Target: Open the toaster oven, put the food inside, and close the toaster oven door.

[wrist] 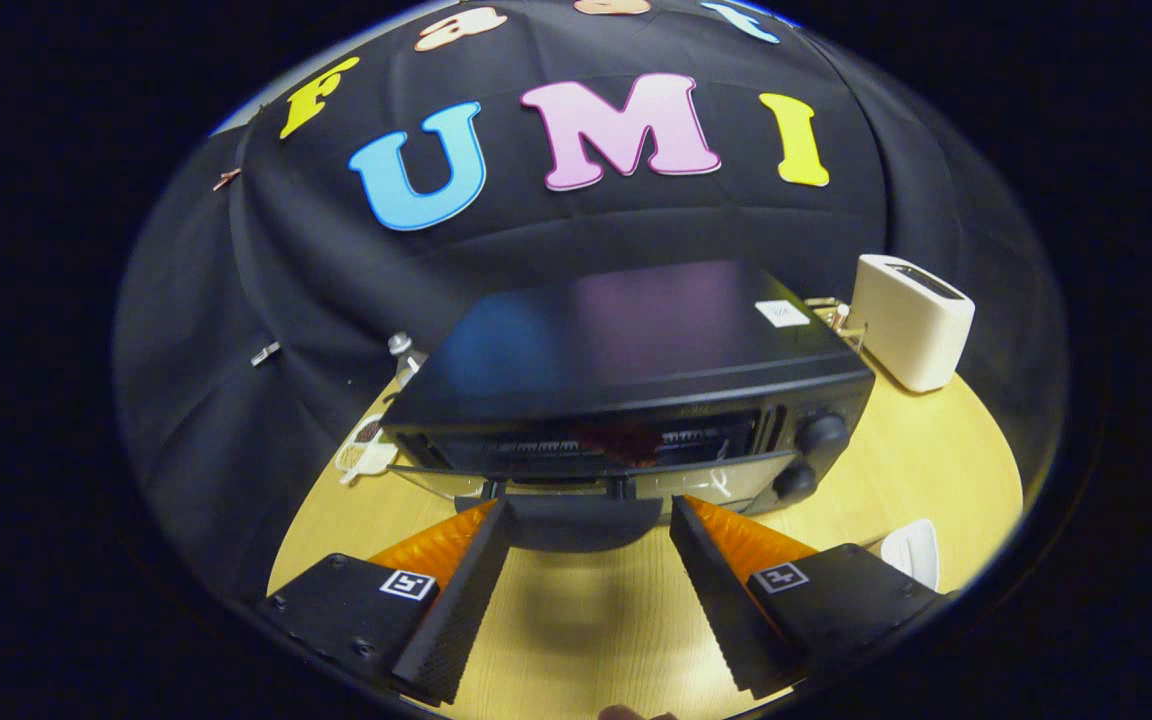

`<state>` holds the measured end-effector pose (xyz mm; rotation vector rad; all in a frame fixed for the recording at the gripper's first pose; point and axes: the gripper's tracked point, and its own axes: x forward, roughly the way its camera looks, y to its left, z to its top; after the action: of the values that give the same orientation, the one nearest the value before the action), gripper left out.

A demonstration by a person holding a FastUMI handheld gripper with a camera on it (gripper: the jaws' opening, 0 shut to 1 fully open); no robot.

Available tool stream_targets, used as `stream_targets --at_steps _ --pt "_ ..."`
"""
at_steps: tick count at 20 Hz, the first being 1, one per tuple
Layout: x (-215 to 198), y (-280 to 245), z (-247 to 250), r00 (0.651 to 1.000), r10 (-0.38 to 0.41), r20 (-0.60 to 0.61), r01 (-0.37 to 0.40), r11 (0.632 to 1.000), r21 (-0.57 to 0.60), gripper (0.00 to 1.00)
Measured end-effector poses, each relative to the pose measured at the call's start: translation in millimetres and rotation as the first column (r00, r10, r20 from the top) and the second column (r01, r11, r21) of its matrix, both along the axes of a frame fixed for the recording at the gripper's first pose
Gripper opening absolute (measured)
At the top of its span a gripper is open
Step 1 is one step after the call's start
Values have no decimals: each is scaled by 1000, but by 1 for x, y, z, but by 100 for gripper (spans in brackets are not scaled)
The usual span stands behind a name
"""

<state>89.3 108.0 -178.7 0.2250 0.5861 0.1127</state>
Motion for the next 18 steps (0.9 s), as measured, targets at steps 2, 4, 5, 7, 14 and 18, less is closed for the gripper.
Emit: stream_targets --at_steps 2,4,5,7,14,18 --pt "17 1 27 998 -4 62 3 1000 19 99" --pt "23 -2 52 992 3 125 -2 1000 -7 98" --pt "22 -6 63 988 7 155 -3 1000 -27 98" --pt "19 -17 84 979 12 205 0 998 -56 98" --pt "-8 -60 136 948 -51 316 74 995 -62 98" --pt "-36 -93 149 927 -97 363 138 986 -91 98"
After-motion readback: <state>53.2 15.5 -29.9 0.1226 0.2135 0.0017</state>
